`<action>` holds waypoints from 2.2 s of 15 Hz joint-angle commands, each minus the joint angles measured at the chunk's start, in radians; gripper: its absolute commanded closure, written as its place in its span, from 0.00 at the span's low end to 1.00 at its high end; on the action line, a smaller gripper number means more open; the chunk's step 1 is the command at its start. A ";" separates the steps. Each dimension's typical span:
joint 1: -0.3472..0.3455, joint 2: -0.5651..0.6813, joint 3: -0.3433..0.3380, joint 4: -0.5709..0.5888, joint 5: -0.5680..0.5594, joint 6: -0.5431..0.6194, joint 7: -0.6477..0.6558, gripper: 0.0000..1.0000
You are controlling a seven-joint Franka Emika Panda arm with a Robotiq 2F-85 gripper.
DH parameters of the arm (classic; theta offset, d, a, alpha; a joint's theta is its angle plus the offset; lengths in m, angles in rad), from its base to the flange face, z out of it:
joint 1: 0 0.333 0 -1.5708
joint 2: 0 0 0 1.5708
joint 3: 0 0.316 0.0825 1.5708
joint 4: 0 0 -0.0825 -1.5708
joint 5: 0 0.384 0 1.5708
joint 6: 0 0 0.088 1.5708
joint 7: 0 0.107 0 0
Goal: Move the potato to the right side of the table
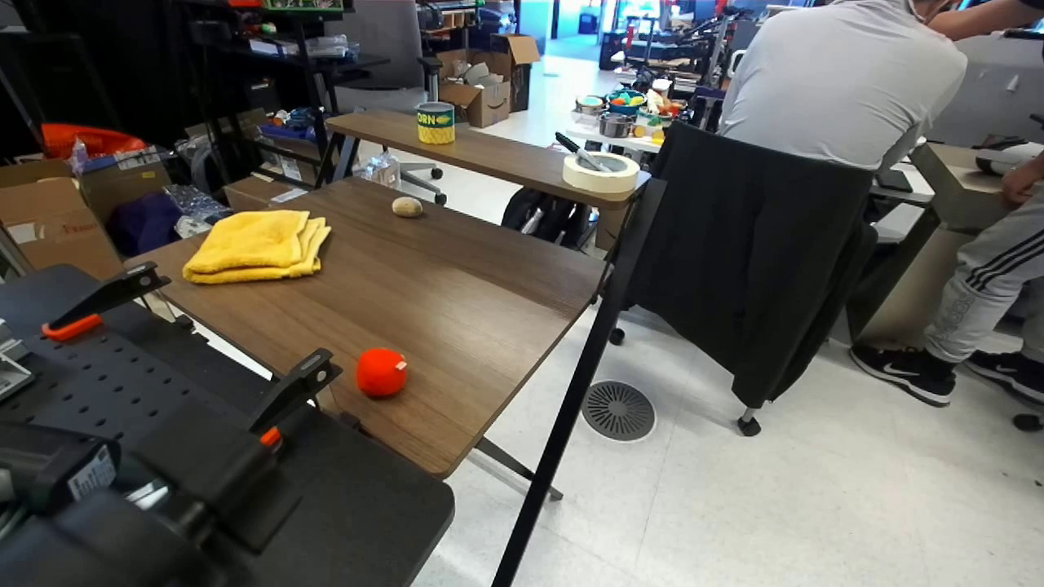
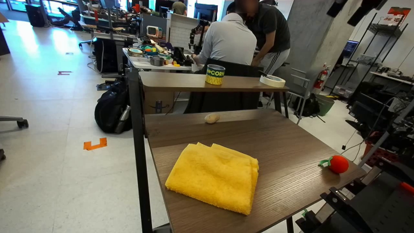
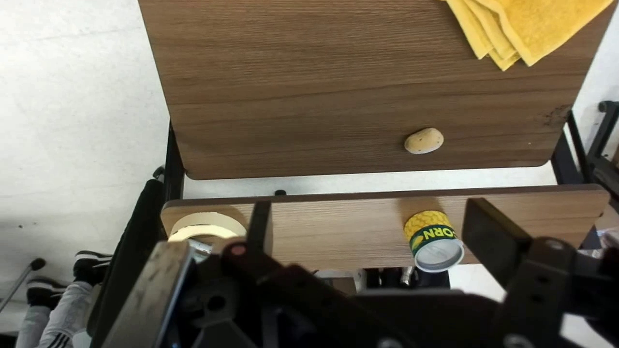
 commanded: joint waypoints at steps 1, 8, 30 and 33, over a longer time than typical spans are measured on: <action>0.018 0.182 0.073 0.103 -0.248 0.033 0.202 0.00; 0.135 0.362 0.071 0.150 -0.324 0.047 0.151 0.00; 0.109 0.673 0.123 0.523 -0.070 -0.291 -0.176 0.00; 0.109 0.673 0.123 0.523 -0.069 -0.292 -0.176 0.00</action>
